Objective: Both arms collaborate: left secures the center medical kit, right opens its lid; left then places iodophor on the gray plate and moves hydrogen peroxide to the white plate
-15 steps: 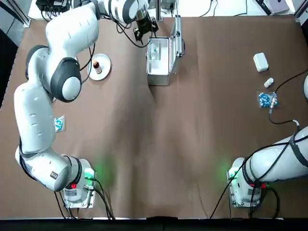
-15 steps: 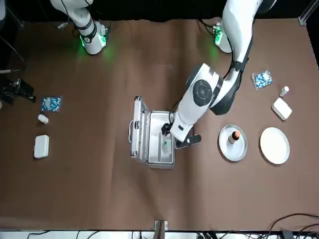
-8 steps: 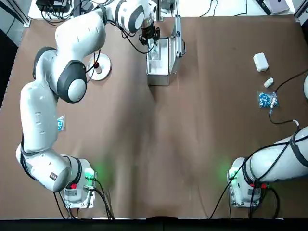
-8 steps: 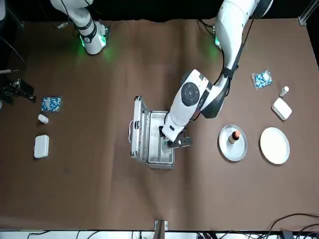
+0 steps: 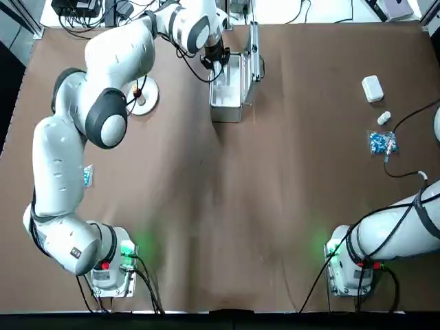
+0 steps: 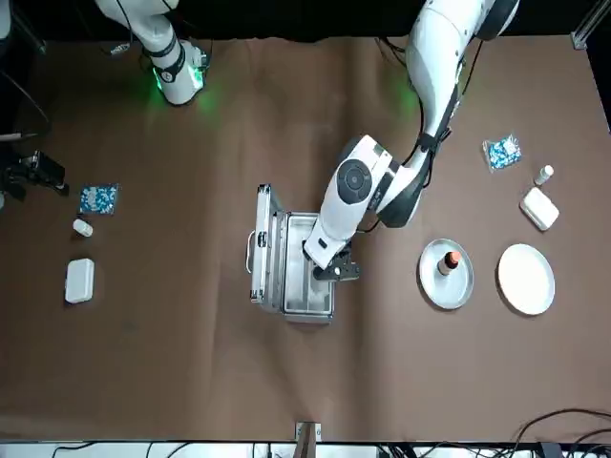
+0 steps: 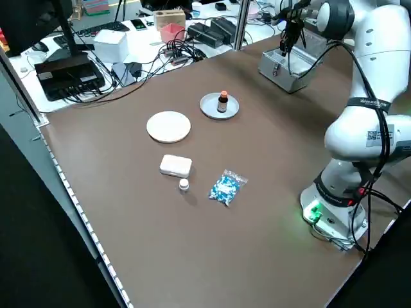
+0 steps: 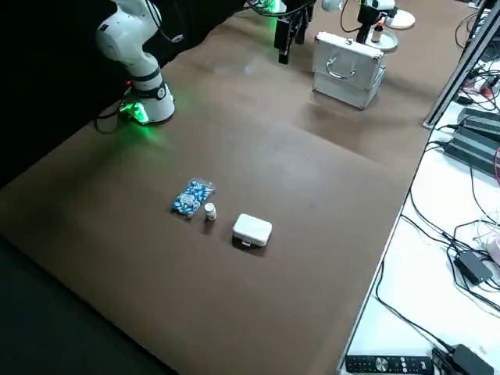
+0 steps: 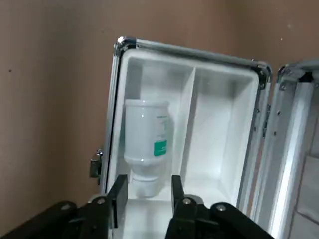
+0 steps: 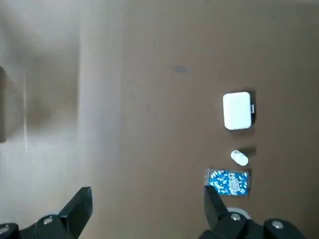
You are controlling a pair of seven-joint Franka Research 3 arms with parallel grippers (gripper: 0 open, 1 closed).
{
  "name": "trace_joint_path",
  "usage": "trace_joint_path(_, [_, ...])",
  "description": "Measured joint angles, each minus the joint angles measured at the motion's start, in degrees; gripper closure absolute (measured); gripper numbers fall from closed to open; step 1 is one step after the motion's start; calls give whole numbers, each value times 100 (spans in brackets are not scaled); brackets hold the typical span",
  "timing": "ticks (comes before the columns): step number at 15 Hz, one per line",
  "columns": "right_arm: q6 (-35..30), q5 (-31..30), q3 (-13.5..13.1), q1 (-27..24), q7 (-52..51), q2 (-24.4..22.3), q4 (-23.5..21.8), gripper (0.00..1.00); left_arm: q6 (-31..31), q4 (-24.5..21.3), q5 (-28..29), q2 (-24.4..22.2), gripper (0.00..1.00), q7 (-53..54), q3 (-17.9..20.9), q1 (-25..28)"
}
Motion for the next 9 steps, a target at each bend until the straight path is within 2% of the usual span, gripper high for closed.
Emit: trace_joint_path(9, [-90, 0, 5, 15, 0, 0, -7, 1, 0, -4, 92, 179, 53, 3, 14, -84])
